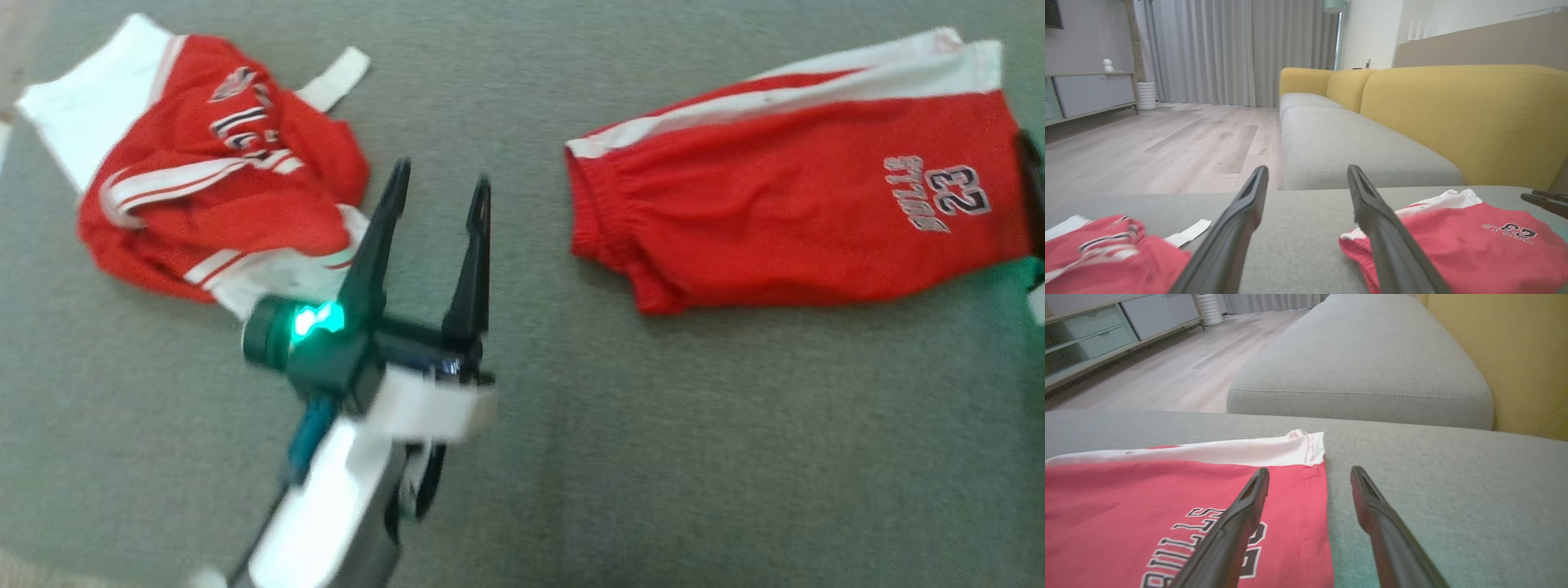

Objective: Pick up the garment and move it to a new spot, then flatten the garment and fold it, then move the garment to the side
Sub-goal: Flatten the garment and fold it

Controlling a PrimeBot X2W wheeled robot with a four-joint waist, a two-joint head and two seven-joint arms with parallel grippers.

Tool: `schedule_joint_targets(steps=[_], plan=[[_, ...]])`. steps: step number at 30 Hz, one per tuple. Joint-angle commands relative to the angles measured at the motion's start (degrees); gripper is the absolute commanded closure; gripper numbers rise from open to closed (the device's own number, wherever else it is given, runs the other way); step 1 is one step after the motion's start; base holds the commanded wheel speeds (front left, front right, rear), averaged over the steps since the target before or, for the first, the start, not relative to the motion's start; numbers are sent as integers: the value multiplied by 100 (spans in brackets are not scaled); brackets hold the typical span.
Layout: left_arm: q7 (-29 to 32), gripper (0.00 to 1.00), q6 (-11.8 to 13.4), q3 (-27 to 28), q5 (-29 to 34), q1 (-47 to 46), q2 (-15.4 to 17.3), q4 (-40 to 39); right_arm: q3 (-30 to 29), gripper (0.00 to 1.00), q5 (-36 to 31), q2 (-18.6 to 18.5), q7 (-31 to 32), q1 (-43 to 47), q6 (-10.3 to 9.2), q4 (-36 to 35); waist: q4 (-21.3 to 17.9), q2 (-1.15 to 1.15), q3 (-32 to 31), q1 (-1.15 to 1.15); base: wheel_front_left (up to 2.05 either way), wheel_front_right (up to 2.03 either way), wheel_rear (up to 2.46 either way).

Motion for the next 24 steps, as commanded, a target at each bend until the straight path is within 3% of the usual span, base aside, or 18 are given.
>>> schedule_joint_targets(steps=[1, 7, 11, 12, 13, 14, 18, 24], plan=[[-28, 0, 52, 277, 165, 124, -8, -353, -114, 0, -33, -94, 50, 23, 26, 151, 220, 0, -90, 1, 0, 0, 0], [-29, 0, 80, 365, 426, 790, -220, -937, -429, 0, -186, 140, 554, -168, 26, 1136, 649, 0, -64, 1, 0, 0, 0], [-29, 0, 34, 297, 460, 896, -248, -1041, -440, 0, -143, 289, 867, -207, 26, 1416, 818, 0, -34, 1, 0, 0, 0], [-29, 0, 35, 253, 428, 917, -254, -1075, -412, 54, -76, 391, 1038, -197, 26, 1492, 885, 0, -41, 1, 0, 0, 0], [-29, 0, 35, 253, 428, 917, -254, -1075, -412, 54, -76, 391, 1038, -197, 26, 1492, 885, 0, -41, 1, 0, 0, 0], [-29, 0, 56, 241, 408, 915, -255, -1095, -396, 100, -61, 412, 1063, -193, 26, 1506, 901, 0, -45, 1, 0, 0, 0], [-29, 0, 132, 285, 412, 929, -257, -1102, -376, 100, -27, 425, 965, -171, 26, 1511, 831, 0, -119, 1, 0, 0, 0], [-29, 0, 45, 451, 527, 1058, -258, -955, -410, 100, -133, 238, 687, -80, 26, 1560, 341, 0, -368, 1, 0, 0, 0]])
